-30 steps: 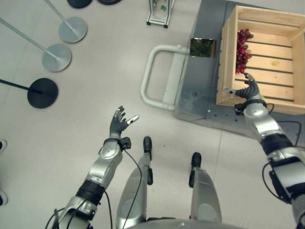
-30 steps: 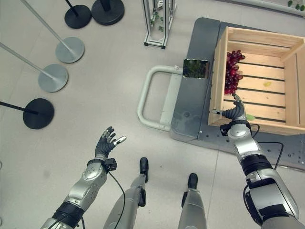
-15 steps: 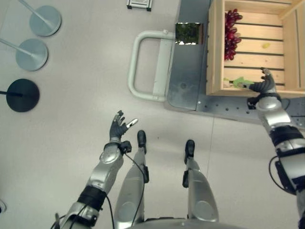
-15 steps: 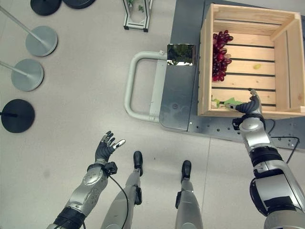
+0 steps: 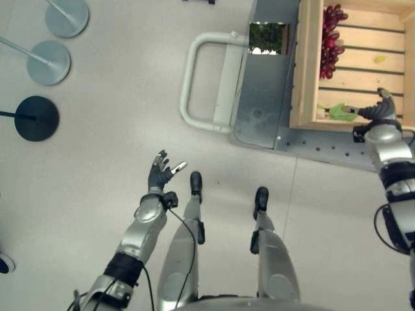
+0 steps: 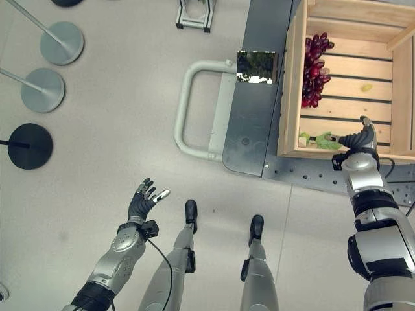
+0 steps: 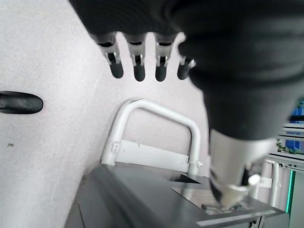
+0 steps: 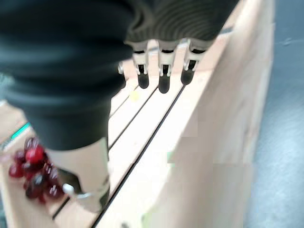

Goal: Pick up the fruits from the basket on one side to the basket on the other side

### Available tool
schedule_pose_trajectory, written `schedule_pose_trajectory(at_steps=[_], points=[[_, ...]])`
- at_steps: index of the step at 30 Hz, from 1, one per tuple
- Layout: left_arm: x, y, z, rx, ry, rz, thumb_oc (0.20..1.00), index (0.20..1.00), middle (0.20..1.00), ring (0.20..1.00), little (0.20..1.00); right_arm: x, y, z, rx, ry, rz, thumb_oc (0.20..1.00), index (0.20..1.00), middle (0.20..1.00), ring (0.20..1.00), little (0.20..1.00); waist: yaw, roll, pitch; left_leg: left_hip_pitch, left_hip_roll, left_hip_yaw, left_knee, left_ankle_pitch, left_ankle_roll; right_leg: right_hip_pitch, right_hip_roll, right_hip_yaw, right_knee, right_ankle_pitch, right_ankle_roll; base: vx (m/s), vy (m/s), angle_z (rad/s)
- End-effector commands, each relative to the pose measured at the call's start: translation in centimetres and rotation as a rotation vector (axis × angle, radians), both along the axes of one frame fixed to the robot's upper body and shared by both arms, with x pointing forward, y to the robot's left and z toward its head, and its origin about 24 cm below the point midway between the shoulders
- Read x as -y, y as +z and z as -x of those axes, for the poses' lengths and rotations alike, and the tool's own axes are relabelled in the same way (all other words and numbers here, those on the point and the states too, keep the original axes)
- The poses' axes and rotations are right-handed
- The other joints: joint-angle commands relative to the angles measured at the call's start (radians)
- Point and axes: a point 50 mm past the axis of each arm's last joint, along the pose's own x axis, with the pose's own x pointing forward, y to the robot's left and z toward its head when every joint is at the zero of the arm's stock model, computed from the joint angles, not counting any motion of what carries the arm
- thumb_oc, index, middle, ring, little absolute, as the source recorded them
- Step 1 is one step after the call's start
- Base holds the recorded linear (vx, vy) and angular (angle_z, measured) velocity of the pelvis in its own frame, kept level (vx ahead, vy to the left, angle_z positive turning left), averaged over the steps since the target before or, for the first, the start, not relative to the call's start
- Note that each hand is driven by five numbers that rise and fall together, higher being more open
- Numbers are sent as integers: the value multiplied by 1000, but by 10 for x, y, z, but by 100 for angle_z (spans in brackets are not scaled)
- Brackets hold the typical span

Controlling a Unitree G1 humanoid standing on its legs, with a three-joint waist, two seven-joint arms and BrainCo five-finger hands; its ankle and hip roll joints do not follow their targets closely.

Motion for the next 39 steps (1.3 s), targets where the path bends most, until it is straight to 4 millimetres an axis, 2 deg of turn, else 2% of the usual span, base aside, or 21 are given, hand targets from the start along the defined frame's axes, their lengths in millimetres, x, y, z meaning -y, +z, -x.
schedule_pose_trajectory(at_steps=[1,2,5,6,10,20,28,35,39], points=[[7,26,1,136,-59,9,1000,1000,1000,1000,1000,11,64,1,87,-37,127,1000,1000,1000,1000,1000,15,-31,-7,70,20,-7,37,-119,-76,-108,0,67,62,16,32,37,-3,2],[11,29,3,154,-90,1,1000,1000,1000,1000,1000,14,74,2,70,-58,166,1000,1000,1000,1000,1000,21,-29,-7,58,20,-10,37,-117,-78,-116,0,65,64,15,33,0,0,0],[13,33,4,174,-111,-5,1000,1000,1000,1000,1000,19,86,4,68,-83,182,1000,1000,1000,1000,1000,24,-23,-7,45,20,-12,38,-116,-79,-126,0,60,67,13,33,37,-12,6],[15,35,6,186,-135,-9,1000,1000,1000,1000,1000,24,96,8,72,-108,196,1000,1000,1000,1000,1000,31,-22,-7,30,22,-21,36,-111,-84,-136,4,55,68,10,32,0,0,0],[19,37,7,196,-168,-17,1000,1000,1000,1000,1000,32,110,15,81,-144,219,1000,1000,1000,1000,1000,37,-16,-7,-2,27,-31,32,-103,-89,-159,8,45,73,5,32,29,-34,10],[21,36,9,198,-188,-27,1000,1000,1000,1000,1000,37,118,20,80,-156,241,1000,1000,1000,1000,1000,47,-13,-7,-66,30,-48,35,-98,-95,-208,13,27,83,-5,29,24,-23,8],[19,42,13,226,-191,-28,1000,1000,1000,1000,1000,57,128,37,131,-231,203,1000,1000,1000,1000,1000,63,0,-7,-143,26,-72,40,-91,-100,-269,19,4,108,-20,26,22,-34,8],[20,43,13,229,-194,-22,1000,1000,1000,1000,1000,49,122,30,150,-200,181,1000,1000,1000,1000,1000,70,13,-7,-158,24,-79,35,-93,-103,-286,16,0,112,-31,25,17,-2,7],[20,50,8,258,-197,-46,1000,1000,1000,1000,1000,42,110,23,223,-137,56,1000,1000,1000,1000,1000,58,19,-7,-152,19,-77,38,-93,-100,-288,18,10,120,-32,23,8,11,6]])
